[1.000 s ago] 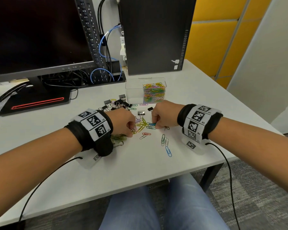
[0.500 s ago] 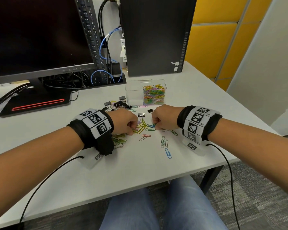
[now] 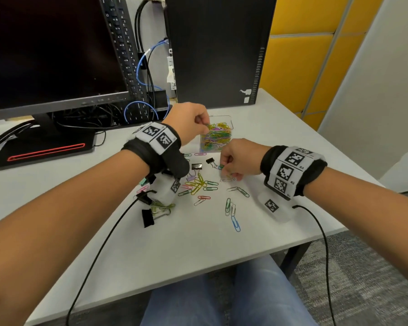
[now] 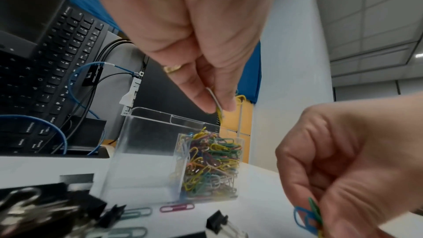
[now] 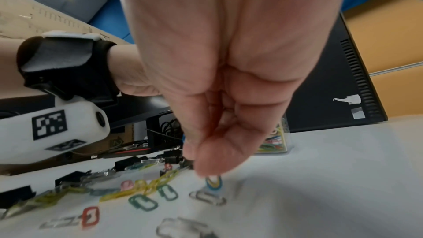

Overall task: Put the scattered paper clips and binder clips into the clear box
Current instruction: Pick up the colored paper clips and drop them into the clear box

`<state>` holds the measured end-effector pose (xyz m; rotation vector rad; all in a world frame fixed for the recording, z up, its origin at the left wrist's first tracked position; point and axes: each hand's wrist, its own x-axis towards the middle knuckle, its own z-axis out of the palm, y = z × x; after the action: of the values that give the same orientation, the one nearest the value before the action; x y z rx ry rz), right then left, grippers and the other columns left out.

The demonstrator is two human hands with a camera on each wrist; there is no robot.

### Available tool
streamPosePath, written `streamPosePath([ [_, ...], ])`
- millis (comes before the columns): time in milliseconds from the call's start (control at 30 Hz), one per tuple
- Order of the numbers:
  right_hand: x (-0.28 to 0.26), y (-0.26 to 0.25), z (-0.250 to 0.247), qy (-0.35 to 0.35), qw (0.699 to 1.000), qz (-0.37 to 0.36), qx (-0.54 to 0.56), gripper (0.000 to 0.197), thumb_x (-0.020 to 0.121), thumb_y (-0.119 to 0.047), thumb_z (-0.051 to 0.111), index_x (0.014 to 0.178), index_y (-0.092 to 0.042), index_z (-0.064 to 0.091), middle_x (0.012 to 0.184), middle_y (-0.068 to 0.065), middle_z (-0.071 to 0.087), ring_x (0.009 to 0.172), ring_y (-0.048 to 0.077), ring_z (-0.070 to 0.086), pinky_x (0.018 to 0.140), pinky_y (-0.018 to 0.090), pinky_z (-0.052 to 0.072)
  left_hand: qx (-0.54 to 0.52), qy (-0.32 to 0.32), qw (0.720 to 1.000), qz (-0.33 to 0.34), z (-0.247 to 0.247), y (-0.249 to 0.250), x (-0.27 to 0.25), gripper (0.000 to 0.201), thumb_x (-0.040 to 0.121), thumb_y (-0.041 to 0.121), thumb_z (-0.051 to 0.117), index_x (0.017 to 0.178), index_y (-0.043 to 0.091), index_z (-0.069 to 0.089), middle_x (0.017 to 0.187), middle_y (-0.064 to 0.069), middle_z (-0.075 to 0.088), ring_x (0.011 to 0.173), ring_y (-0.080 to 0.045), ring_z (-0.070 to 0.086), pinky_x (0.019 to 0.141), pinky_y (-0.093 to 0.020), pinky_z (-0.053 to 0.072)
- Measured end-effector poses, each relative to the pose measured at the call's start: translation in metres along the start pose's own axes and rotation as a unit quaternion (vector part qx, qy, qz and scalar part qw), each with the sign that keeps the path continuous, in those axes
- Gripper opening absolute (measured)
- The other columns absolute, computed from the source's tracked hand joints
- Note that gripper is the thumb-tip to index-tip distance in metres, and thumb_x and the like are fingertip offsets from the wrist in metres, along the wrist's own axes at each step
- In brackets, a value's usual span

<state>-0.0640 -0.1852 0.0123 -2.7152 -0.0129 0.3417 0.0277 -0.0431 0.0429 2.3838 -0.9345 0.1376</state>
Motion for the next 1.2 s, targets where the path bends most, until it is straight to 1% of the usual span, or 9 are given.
streamPosePath([
  [100, 0.002, 0.001, -0.013, 0.016, 0.999, 0.016, 0.031, 0.019, 0.086, -0.006, 0.064, 0.069, -0.013, 0.057, 0.063, 0.002, 0.066, 0.052, 0.011, 0.065, 0.062, 0.022, 0.056, -0.015, 0.046, 0.999, -0.009, 0.006, 0.0, 0.014, 0.009, 0.081, 0.009, 0.068, 0.09, 0.007, 0.067, 0.083, 0.001, 0.06, 0.079, -0.012, 0.056, 0.081, -0.027, 0.05],
  [233, 0.007, 0.0, -0.037, 0.059, 0.996, 0.038, 0.059, 0.015, 0.083, -0.004, 0.066, 0.071, -0.011, 0.06, 0.071, 0.01, 0.069, 0.059, 0.017, 0.068, 0.07, 0.029, 0.06, -0.046, 0.096, 0.993, -0.051, 0.02, -0.002, 0.027, 0.009, 0.081, 0.012, 0.068, 0.09, 0.008, 0.067, 0.083, 0.003, 0.059, 0.079, -0.011, 0.054, 0.075, -0.022, 0.044],
  [500, 0.029, -0.007, -0.072, 0.194, 0.98, 0.044, 0.03, 0.016, 0.084, -0.007, 0.065, 0.07, -0.015, 0.061, 0.082, 0.01, 0.073, 0.076, 0.02, 0.073, 0.077, 0.032, 0.06, -0.026, 0.05, 0.996, -0.068, 0.037, -0.011, 0.031, 0.01, 0.082, 0.012, 0.068, 0.09, 0.008, 0.068, 0.091, -0.003, 0.066, 0.081, -0.013, 0.056, 0.076, -0.023, 0.045],
  [600, 0.043, -0.01, -0.071, 0.212, 0.976, 0.046, -0.015, 0.006, 0.084, -0.007, 0.064, 0.083, -0.012, 0.066, 0.092, 0.011, 0.07, 0.09, 0.024, 0.069, 0.086, 0.036, 0.057, -0.006, 0.028, 0.998, -0.061, 0.033, -0.01, 0.03, 0.013, 0.083, 0.014, 0.066, 0.094, 0.01, 0.072, 0.099, -0.004, 0.071, 0.093, -0.018, 0.062, 0.085, -0.026, 0.046],
  [733, 0.059, -0.008, -0.063, 0.216, 0.974, 0.037, -0.057, 0.008, 0.085, -0.01, 0.063, 0.089, -0.013, 0.07, 0.089, 0.002, 0.062, 0.092, 0.023, 0.066, 0.085, 0.03, 0.053, 0.033, -0.011, 0.999, -0.042, 0.029, -0.01, 0.028, 0.021, 0.09, 0.018, 0.058, 0.104, 0.013, 0.073, 0.108, -0.004, 0.071, 0.103, -0.019, 0.061, 0.093, -0.027, 0.044],
  [867, 0.069, -0.006, -0.054, 0.2, 0.974, 0.024, -0.105, 0.011, 0.085, -0.014, 0.066, 0.092, -0.012, 0.074, 0.102, 0.005, 0.069, 0.098, 0.022, 0.063, 0.088, 0.03, 0.049, 0.048, -0.044, 0.998, -0.025, 0.025, -0.012, 0.024, 0.024, 0.092, 0.019, 0.054, 0.111, 0.016, 0.07, 0.114, -0.004, 0.068, 0.105, -0.02, 0.06, 0.091, -0.029, 0.045],
  [967, 0.071, -0.004, -0.051, 0.186, 0.978, 0.02, -0.095, 0.016, 0.088, -0.013, 0.062, 0.097, -0.011, 0.074, 0.105, 0.007, 0.07, 0.099, 0.023, 0.063, 0.087, 0.031, 0.051, 0.038, -0.027, 0.999, -0.026, 0.017, -0.017, 0.022, 0.028, 0.089, 0.012, 0.056, 0.114, 0.017, 0.067, 0.118, -0.006, 0.061, 0.106, -0.02, 0.06, 0.087, -0.028, 0.045],
  [1067, 0.069, -0.003, -0.053, 0.178, 0.981, 0.014, -0.073, 0.021, 0.092, -0.012, 0.056, 0.104, -0.009, 0.073, 0.109, 0.006, 0.069, 0.101, 0.023, 0.062, 0.085, 0.028, 0.047, 0.032, -0.008, 0.998, -0.046, 0.011, -0.024, 0.022, 0.035, 0.086, 0.0, 0.048, 0.112, 0.015, 0.065, 0.117, -0.007, 0.057, 0.106, -0.02, 0.057, 0.086, -0.025, 0.043],
  [1200, 0.067, -0.001, -0.053, 0.159, 0.984, 0.013, -0.085, 0.024, 0.091, -0.008, 0.053, 0.104, -0.011, 0.073, 0.11, 0.005, 0.069, 0.1, 0.022, 0.062, 0.085, 0.028, 0.048, 0.052, -0.02, 0.996, -0.073, 0.008, -0.034, 0.022, 0.035, 0.087, -0.001, 0.042, 0.11, 0.014, 0.065, 0.116, -0.009, 0.06, 0.108, -0.024, 0.057, 0.091, -0.027, 0.044],
])
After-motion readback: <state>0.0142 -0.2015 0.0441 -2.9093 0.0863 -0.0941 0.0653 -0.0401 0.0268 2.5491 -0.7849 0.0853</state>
